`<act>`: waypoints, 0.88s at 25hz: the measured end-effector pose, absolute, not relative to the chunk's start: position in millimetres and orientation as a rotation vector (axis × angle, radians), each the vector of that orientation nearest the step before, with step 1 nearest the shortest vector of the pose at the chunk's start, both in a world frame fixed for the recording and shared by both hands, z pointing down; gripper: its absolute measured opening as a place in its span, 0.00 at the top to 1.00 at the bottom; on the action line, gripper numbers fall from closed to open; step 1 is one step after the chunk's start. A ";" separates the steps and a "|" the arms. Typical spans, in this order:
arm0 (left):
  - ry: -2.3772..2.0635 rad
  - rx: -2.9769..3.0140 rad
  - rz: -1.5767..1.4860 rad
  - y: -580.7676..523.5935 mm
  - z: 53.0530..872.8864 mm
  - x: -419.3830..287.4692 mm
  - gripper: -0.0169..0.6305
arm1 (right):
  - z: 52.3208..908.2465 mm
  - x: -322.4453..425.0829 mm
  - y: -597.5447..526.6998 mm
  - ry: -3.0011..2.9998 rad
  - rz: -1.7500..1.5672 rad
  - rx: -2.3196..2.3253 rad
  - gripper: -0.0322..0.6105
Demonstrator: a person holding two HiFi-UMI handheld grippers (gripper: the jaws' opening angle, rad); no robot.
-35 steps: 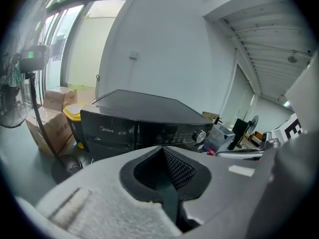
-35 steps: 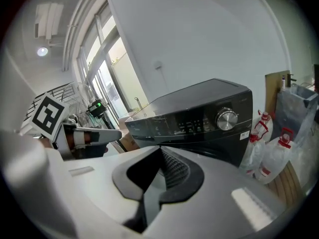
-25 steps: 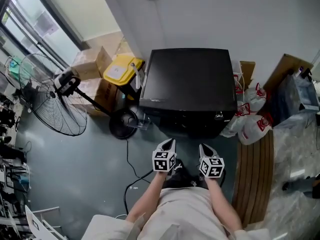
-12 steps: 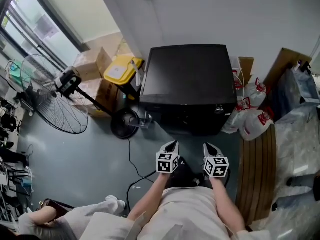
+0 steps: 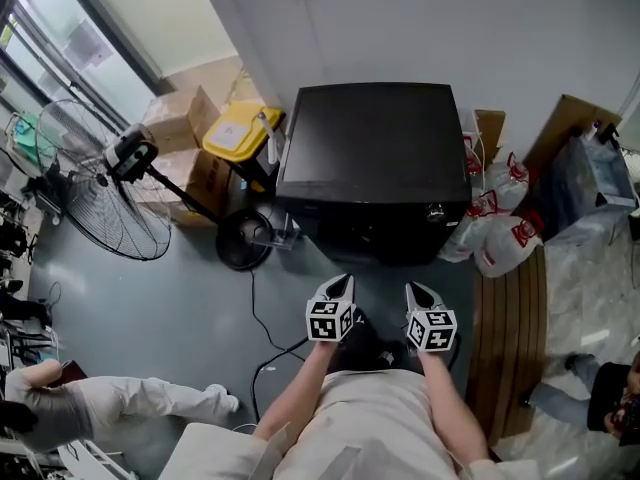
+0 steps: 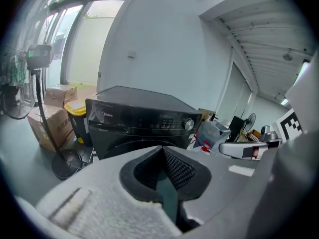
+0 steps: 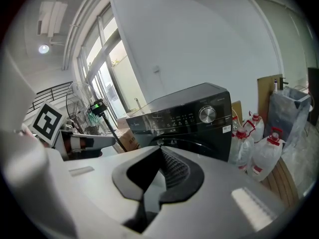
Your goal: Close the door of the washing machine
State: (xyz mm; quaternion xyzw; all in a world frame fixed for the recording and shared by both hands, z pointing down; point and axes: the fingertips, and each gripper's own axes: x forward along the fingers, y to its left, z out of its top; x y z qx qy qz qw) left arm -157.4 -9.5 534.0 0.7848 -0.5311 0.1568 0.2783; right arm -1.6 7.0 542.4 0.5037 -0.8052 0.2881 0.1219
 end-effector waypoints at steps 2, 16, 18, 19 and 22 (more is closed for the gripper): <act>-1.430 2.098 0.412 -6.6 535.3 -158.5 0.97 | 544.0 -1.9 9.0 -2.345 0.828 1.453 0.95; -1.437 2.081 0.371 -2.5 536.5 -156.8 0.97 | 539.8 4.6 12.2 -2.324 0.745 1.454 0.95; -1.429 2.088 0.373 -2.8 537.1 -154.0 0.97 | 539.3 4.8 12.3 -2.326 0.741 1.449 0.95; -1.425 2.093 0.374 -3.3 537.0 -153.1 0.97 | 539.2 4.9 11.4 -2.327 0.738 1.447 0.95; -1.424 2.100 0.380 -3.1 536.4 -154.5 0.97 | 538.5 5.3 9.6 -2.328 0.742 1.456 0.95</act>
